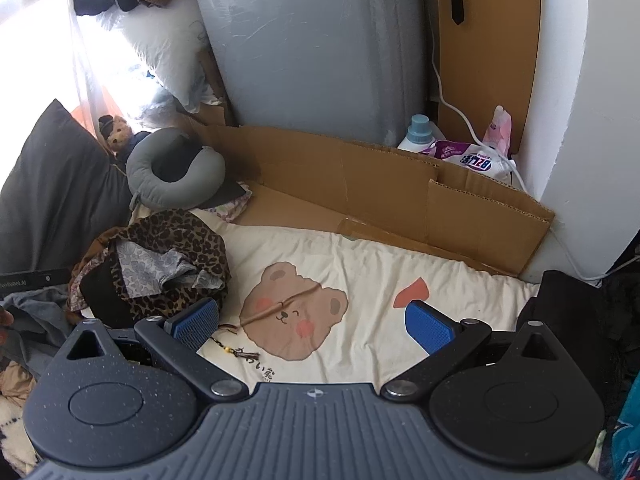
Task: Fold clothes
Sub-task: 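Move the left tool toward the leopard-print pants on the clothes pile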
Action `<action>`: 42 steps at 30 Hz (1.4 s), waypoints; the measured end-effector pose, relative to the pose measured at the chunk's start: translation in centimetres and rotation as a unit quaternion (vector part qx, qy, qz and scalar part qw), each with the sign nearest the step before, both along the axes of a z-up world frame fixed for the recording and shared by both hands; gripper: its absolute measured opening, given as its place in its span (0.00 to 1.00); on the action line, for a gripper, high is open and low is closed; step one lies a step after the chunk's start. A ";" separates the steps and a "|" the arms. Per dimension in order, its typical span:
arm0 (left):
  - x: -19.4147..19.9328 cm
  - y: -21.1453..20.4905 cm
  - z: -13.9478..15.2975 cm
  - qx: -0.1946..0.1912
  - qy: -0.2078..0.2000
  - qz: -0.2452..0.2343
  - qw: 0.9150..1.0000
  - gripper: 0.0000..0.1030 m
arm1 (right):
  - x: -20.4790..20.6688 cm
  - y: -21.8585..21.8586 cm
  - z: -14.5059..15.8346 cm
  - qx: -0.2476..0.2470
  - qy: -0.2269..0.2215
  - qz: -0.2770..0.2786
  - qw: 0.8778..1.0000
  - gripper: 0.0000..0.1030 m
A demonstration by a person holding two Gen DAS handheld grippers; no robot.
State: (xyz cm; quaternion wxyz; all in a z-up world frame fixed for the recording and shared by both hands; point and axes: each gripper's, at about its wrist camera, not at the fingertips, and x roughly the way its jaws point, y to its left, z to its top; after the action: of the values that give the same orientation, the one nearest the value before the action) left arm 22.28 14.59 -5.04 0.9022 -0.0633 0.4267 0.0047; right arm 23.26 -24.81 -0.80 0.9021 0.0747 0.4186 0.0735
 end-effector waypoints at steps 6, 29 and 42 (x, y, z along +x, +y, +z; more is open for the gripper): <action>1.3 0.0 -1.8 0.000 -0.004 -0.005 1.000 0.88 | 0.6 0.2 -1.5 -0.002 -0.007 0.005 1.000 1.00; 3.1 -0.8 -12.1 -0.002 -0.033 0.013 0.999 0.86 | 1.8 0.9 -14.5 -0.001 0.009 0.020 1.000 0.99; 3.3 -1.2 -17.6 0.022 -0.039 0.016 0.999 0.78 | 0.1 1.1 -21.7 0.013 -0.022 0.057 0.998 0.99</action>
State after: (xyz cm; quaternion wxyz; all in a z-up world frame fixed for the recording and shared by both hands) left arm 25.54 13.40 -22.63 0.9192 -0.0506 0.3896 0.0257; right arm 23.34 -23.67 -22.50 0.9044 0.0611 0.4011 0.1320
